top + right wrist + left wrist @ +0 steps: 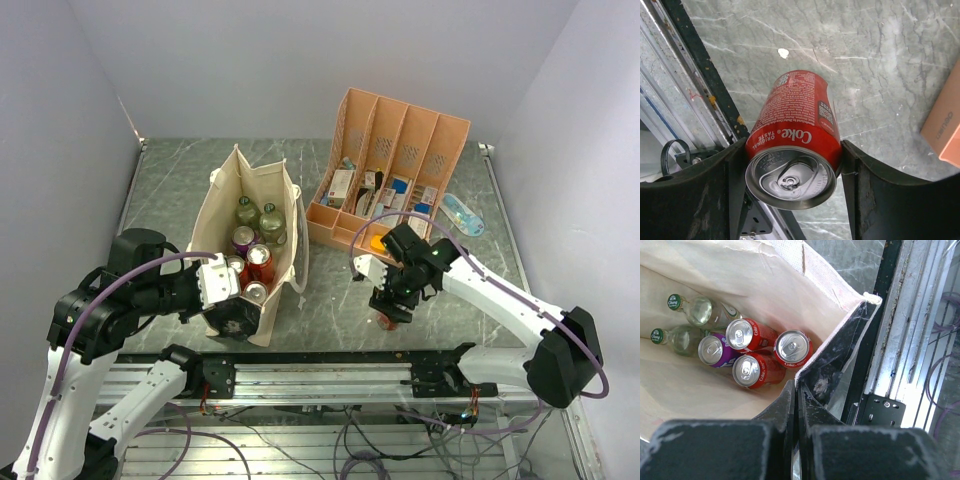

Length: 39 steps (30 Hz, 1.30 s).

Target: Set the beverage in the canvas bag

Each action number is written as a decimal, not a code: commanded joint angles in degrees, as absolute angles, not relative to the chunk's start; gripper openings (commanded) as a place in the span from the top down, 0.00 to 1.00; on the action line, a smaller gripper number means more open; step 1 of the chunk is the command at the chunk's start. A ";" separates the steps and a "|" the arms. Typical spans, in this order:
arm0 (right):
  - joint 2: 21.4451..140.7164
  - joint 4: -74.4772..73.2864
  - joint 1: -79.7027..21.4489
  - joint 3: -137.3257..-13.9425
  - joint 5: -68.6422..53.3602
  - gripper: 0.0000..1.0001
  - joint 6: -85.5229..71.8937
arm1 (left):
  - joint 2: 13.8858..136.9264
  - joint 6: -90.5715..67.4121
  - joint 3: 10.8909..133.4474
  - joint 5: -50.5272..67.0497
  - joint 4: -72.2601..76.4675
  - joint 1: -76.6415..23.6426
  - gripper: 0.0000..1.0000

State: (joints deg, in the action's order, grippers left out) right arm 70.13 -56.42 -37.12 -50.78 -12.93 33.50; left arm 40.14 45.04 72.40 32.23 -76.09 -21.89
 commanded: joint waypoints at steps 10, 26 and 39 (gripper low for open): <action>75.34 -55.47 -36.91 -79.54 -16.08 1.00 27.36 | 41.16 47.78 73.42 35.53 -76.55 -20.21 0.93; 92.85 -59.37 -45.69 -129.54 -15.36 1.00 18.26 | 41.63 52.86 73.32 35.71 -80.69 -19.42 0.93; 108.48 -53.40 -56.06 -132.46 -35.02 1.00 8.18 | 40.63 53.23 75.03 38.06 -80.01 -19.30 0.93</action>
State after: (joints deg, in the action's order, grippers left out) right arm 106.34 -58.52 -55.42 -131.46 -26.57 12.69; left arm 41.25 52.95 73.23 34.79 -79.20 -20.12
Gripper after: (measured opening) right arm 0.653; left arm 0.072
